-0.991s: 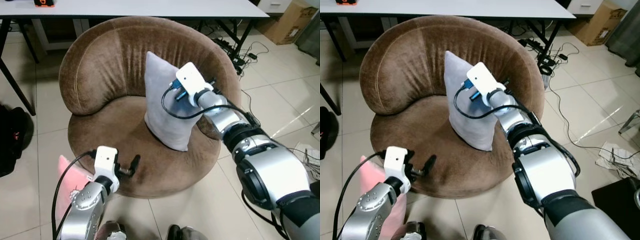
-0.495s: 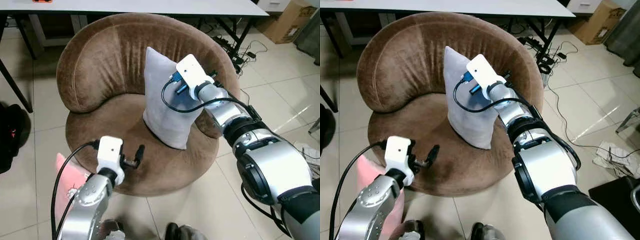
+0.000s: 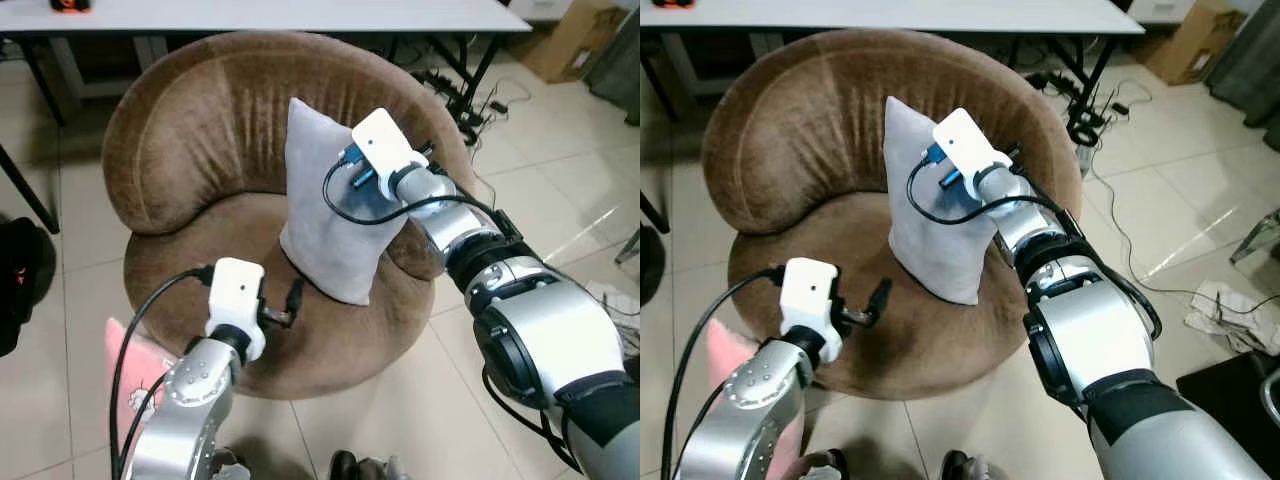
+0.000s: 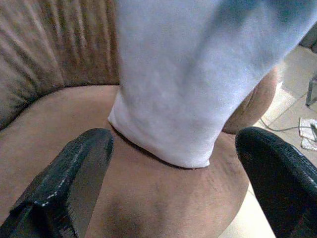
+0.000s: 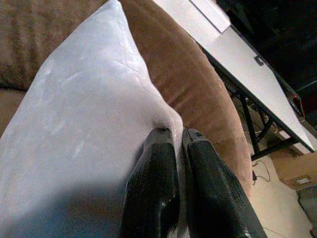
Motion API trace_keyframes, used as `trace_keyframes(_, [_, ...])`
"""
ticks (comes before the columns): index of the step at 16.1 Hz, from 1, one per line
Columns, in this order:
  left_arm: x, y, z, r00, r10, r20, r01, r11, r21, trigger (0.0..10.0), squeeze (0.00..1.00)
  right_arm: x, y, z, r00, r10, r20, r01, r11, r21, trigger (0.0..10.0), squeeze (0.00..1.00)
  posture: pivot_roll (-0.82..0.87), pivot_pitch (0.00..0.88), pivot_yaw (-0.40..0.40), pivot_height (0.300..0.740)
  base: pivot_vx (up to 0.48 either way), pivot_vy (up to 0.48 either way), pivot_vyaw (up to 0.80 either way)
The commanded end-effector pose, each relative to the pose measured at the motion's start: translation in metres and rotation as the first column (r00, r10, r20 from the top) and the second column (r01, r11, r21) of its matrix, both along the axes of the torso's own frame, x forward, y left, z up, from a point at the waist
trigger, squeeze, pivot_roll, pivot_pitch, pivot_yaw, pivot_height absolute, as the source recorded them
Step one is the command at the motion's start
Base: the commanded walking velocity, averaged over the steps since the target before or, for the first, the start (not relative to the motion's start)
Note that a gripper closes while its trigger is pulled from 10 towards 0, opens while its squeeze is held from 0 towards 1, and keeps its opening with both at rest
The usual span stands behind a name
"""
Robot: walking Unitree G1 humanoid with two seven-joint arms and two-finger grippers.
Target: Move the pillow to the sofa from floor
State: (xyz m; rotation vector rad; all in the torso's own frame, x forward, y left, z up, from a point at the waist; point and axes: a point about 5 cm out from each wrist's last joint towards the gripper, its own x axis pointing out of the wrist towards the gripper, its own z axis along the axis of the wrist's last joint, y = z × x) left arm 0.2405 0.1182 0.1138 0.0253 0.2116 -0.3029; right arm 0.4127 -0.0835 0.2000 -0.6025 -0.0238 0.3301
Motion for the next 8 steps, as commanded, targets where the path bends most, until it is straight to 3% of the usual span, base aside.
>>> trace_keyframes(1, [-0.002,-0.006,-0.001,1.0,-0.012,-0.014,0.012,1.0,-0.004,10.0,0.0,0.004,-0.007,0.012,0.999,-0.031,0.025,0.031,1.0,-0.005,10.0,0.0,0.25,0.153,-0.177,0.74,0.48,0.0,0.0])
trace_keyframes(5, [-0.003,-0.005,-0.001,0.999,-0.002,-0.036,0.003,1.0,0.01,10.0,0.0,0.005,-0.01,0.014,0.999,-0.043,0.027,0.044,0.998,-0.037,10.0,0.0,0.25,0.155,-0.175,0.74,0.0,0.0,0.0])
trace_keyframes(8, [-0.007,0.0,-0.004,0.999,0.004,-0.05,-0.004,1.0,0.007,10.0,0.0,0.008,-0.022,0.017,0.995,-0.101,0.026,0.103,0.991,-0.085,10.0,0.0,0.27,0.172,-0.177,0.74,0.0,0.0,0.0])
